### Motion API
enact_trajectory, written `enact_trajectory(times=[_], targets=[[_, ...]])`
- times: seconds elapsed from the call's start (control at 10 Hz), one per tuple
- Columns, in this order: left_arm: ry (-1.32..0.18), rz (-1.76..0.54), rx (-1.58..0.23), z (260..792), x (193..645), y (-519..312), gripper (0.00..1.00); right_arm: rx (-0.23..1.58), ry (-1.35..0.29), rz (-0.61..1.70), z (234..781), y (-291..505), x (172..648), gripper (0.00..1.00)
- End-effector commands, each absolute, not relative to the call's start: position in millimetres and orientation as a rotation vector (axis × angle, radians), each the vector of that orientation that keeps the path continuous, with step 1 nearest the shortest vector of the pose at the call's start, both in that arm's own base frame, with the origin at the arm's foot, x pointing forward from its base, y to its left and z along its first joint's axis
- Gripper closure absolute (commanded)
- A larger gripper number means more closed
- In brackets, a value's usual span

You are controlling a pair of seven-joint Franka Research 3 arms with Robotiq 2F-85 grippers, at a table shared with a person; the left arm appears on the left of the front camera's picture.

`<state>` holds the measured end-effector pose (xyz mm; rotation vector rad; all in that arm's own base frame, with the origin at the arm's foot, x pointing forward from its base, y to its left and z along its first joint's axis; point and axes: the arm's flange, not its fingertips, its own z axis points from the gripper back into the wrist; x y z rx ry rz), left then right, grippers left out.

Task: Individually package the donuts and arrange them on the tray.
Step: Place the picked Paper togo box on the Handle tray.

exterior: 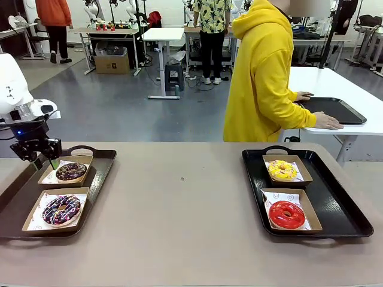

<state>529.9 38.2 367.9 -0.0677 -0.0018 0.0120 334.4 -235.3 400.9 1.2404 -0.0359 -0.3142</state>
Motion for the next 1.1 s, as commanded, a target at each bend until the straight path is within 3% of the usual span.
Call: enact_trajectory(times=[0.0, 0.1, 0.2, 0.3, 0.7, 1.0], targets=[[0.005, 0.044, -0.087, 375.9, 523.8, 39.9, 0.0, 1.249, -0.032, -0.311, 402.0, -237.0, 334.3, 0.0], [0.003, 0.039, -0.108, 381.0, 520.4, 42.6, 0.31, 1.249, -0.032, -0.311, 402.0, -237.0, 334.3, 0.0], [0.002, 0.031, -0.132, 387.8, 516.4, 45.9, 0.0, 1.249, -0.032, -0.311, 402.0, -237.0, 334.3, 0.0], [-0.002, 0.0, -0.213, 398.0, 504.0, 52.1, 0.11, 1.249, -0.032, -0.311, 402.0, -237.0, 334.3, 0.0], [-0.09, -0.044, -0.667, 466.5, 423.9, 144.9, 0.11, 1.249, -0.032, -0.311, 402.0, -237.0, 334.3, 0.0], [-0.11, 0.077, -1.046, 470.5, 392.4, 249.9, 0.11, 1.249, -0.032, -0.311, 402.0, -237.0, 334.3, 0.0]])
